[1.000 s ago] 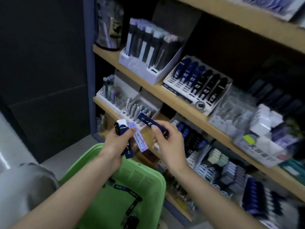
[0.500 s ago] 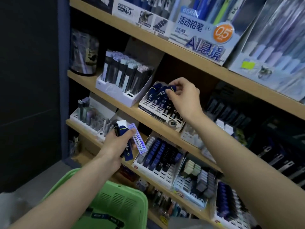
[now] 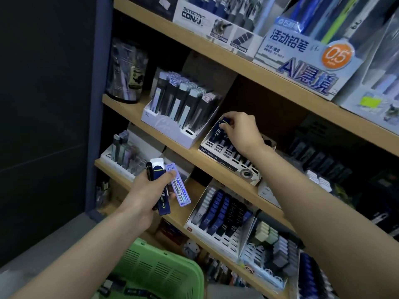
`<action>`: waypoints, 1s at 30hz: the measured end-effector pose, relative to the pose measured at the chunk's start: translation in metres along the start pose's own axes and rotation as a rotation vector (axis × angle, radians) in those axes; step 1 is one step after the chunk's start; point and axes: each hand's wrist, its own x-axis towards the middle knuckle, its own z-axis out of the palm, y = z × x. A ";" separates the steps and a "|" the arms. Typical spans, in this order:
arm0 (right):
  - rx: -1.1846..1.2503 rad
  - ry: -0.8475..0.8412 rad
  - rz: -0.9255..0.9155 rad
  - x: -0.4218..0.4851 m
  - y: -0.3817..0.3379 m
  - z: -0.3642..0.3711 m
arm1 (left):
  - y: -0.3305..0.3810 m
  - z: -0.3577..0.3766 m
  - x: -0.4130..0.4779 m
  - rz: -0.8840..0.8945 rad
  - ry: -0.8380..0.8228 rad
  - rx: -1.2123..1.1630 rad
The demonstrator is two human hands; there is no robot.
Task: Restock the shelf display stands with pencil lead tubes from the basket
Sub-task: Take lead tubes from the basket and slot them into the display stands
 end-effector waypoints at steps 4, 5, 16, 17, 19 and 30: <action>-0.002 -0.035 0.010 0.011 0.002 0.004 | -0.002 -0.007 0.008 -0.030 0.009 -0.018; 0.003 -0.048 0.016 0.014 0.003 0.004 | -0.002 -0.009 0.009 -0.033 0.009 -0.018; -0.041 0.040 -0.079 0.022 0.009 0.010 | -0.001 -0.014 0.017 -0.035 0.020 -0.001; -0.032 0.041 -0.069 0.022 0.009 0.011 | -0.001 -0.013 0.017 -0.033 0.018 -0.002; -0.026 0.033 -0.045 0.023 0.011 0.013 | -0.001 -0.012 0.017 -0.034 0.013 -0.003; 0.155 0.005 0.198 0.032 0.008 0.017 | 0.009 0.000 0.010 -0.031 -0.005 -0.008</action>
